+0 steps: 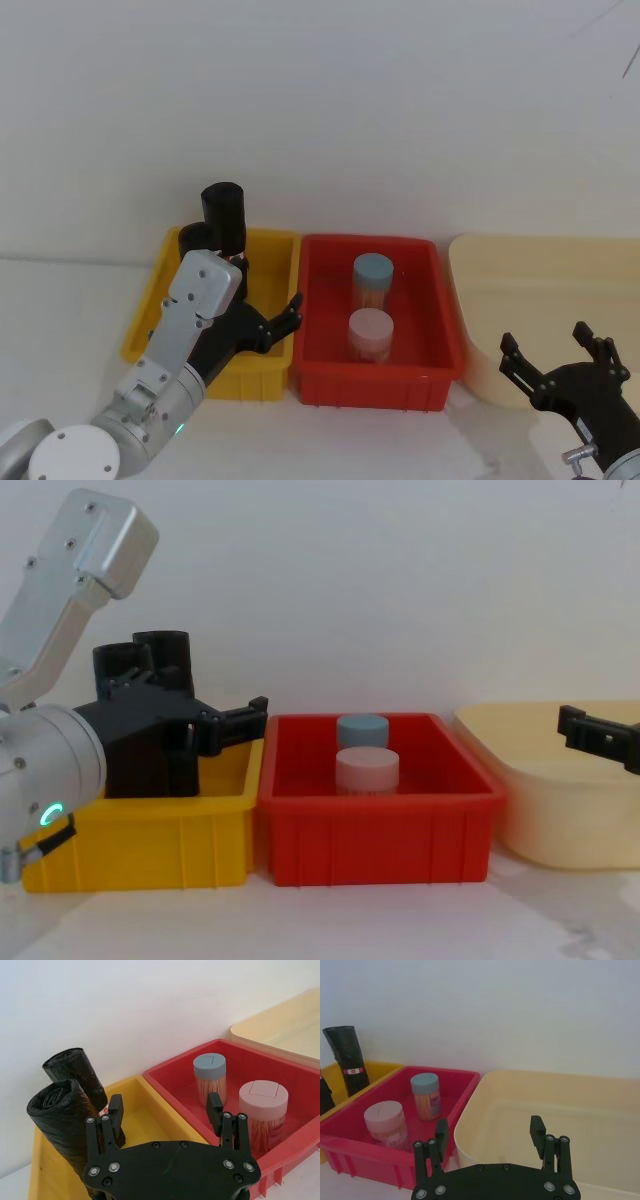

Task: Pick up the garbage bag with the one hand and transfer it to the other hand.

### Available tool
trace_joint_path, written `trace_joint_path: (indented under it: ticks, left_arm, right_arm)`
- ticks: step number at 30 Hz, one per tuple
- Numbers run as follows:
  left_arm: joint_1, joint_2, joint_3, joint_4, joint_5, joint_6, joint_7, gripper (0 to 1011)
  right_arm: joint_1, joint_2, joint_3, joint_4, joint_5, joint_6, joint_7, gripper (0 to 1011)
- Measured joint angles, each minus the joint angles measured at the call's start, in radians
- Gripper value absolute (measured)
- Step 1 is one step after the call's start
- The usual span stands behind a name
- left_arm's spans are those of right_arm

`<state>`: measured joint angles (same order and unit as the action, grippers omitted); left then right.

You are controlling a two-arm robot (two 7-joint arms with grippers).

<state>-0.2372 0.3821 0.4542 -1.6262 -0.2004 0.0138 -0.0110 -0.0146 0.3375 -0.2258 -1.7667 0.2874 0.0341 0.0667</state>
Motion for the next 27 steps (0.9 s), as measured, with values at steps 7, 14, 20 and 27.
trace_joint_path:
  ticks: [7,14,20,27]
  left_arm:
    - [0.0,0.0,0.0,0.0,0.0,0.0,0.0,1002]
    - [0.0,0.0,0.0,0.0,0.0,0.0,0.0,1002]
    - [0.0,0.0,0.0,0.0,0.0,0.0,0.0,1002]
    - [0.0,0.0,0.0,0.0,0.0,0.0,0.0,1002]
  right_arm:
    - [0.0,0.0,0.0,0.0,0.0,0.0,0.0,1000]
    - [0.0,0.0,0.0,0.0,0.0,0.0,0.0,1000]
    - [0.0,0.0,0.0,0.0,0.0,0.0,0.0,1000]
    - [0.0,0.0,0.0,0.0,0.0,0.0,0.0,1000]
